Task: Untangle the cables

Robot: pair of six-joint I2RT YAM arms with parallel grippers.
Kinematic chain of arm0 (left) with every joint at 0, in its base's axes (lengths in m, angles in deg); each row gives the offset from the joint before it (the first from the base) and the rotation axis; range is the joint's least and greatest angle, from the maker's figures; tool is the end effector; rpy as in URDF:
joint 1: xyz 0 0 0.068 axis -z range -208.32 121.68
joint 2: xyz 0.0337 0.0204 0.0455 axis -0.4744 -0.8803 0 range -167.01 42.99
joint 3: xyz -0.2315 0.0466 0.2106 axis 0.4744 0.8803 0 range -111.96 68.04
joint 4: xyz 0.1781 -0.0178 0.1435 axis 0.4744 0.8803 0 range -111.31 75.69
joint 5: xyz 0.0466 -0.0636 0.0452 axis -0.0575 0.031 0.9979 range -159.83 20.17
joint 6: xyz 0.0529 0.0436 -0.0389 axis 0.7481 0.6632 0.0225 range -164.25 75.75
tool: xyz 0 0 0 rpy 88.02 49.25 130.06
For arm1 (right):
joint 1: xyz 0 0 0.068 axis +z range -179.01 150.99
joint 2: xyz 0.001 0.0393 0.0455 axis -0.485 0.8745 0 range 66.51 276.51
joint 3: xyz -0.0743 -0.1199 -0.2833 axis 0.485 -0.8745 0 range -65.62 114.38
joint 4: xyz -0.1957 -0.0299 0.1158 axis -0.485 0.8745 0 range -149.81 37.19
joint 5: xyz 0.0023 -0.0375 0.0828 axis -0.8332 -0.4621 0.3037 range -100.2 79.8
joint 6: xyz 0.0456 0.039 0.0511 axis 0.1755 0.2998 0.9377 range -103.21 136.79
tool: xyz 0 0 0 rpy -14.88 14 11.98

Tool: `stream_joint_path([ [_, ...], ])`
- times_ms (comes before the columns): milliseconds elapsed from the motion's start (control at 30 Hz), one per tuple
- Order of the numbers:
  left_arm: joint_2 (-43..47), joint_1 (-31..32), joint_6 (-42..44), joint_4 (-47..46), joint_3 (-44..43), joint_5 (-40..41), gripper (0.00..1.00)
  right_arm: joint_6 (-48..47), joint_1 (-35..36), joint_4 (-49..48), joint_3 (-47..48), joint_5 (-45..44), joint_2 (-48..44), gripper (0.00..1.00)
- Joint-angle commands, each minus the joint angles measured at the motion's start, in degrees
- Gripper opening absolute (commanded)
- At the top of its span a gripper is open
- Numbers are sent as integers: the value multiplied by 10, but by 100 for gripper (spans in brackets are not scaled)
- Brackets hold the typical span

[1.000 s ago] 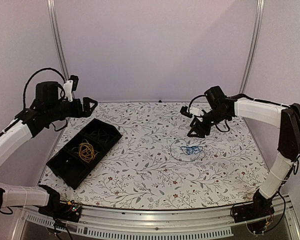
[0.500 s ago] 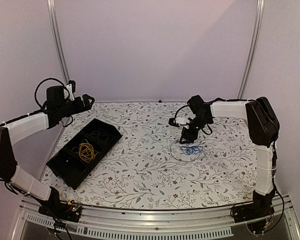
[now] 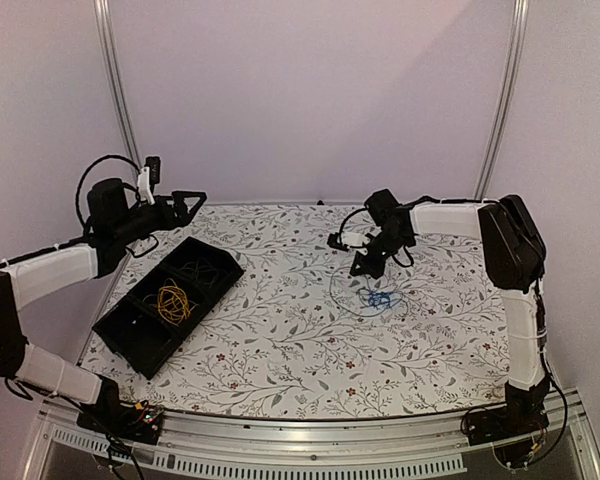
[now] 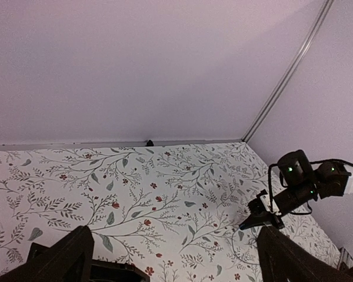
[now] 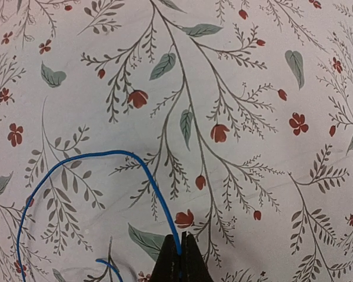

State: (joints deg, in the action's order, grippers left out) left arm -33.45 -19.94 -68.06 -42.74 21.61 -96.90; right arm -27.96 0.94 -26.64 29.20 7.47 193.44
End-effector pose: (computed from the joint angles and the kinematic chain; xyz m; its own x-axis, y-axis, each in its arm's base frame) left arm 0.2850 -0.0730 0.3404 -0.3670 -0.3093 -0.8773 0.4663 0.7548 -0.4613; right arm 0.4001 0.2542 0.1737 -0.1466 -0.8586 -0.4912 -0.9700 0.2221 -0.0986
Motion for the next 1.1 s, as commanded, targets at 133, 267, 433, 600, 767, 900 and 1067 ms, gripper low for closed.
stream_joint_path([
  [133, 30, 142, 45, -29, -9, 9, 100, 63, 4, 64, 34, 82, -161, 0],
  [267, 8, 251, 89, -5, -48, 67, 86, 89, 5, 98, 51, 91, -232, 0],
  [433, -22, 399, 198, -47, -59, 251, 76, 124, 10, 110, 58, 93, -280, 0],
  [600, -120, 494, 209, -100, -103, 366, 80, 129, 16, 136, 85, 88, -297, 0],
  [767, -228, 501, 112, -120, -162, 481, 71, 134, 18, 162, 108, 124, -307, 0],
  [900, -331, 494, 87, -181, -213, 504, 64, 138, 18, 173, 110, 192, -329, 0],
  [1067, -501, 493, 56, -198, -329, 457, 59, 140, 18, 177, 137, 249, -362, 0],
])
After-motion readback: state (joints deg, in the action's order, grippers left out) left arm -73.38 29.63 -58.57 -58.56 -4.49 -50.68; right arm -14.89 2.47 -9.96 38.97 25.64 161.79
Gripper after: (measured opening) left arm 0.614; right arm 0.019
